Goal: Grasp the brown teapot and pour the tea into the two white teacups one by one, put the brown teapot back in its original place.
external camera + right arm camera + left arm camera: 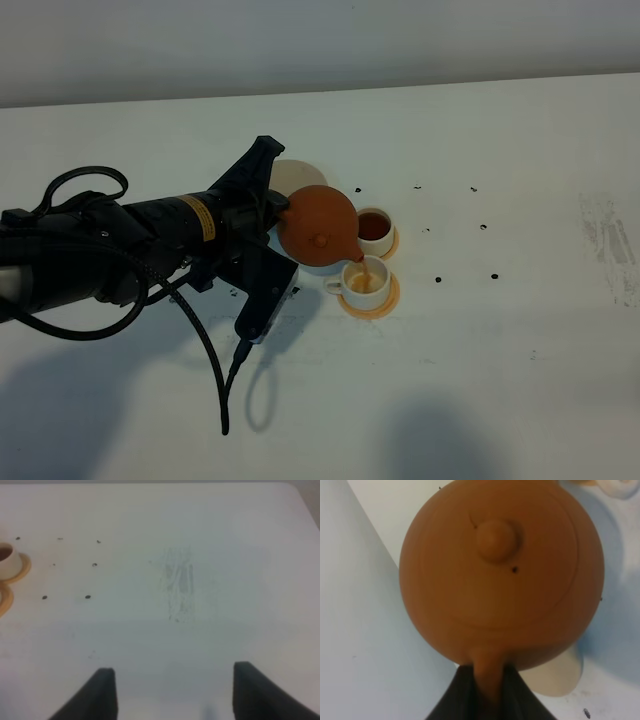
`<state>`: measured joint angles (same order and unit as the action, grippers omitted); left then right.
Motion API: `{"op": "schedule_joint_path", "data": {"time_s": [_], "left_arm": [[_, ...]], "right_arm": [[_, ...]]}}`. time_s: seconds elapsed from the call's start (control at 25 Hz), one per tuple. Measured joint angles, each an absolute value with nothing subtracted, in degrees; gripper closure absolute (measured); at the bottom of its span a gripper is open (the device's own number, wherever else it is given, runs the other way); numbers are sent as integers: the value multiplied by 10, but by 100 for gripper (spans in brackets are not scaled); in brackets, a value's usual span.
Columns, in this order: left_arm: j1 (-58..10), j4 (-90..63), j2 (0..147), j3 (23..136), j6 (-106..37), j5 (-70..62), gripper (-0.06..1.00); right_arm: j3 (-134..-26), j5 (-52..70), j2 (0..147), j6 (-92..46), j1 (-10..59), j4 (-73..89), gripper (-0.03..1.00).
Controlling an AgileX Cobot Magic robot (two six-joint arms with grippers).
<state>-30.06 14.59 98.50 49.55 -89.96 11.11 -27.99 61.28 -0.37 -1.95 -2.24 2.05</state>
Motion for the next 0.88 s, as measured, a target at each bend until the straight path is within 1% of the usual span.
{"op": "schedule_joint_path", "data": {"time_s": [0.88], "left_arm": [[-301, 145, 994, 496, -924, 131, 84]], "right_arm": [[-280, 613, -4, -19, -22, 21, 45]]}}
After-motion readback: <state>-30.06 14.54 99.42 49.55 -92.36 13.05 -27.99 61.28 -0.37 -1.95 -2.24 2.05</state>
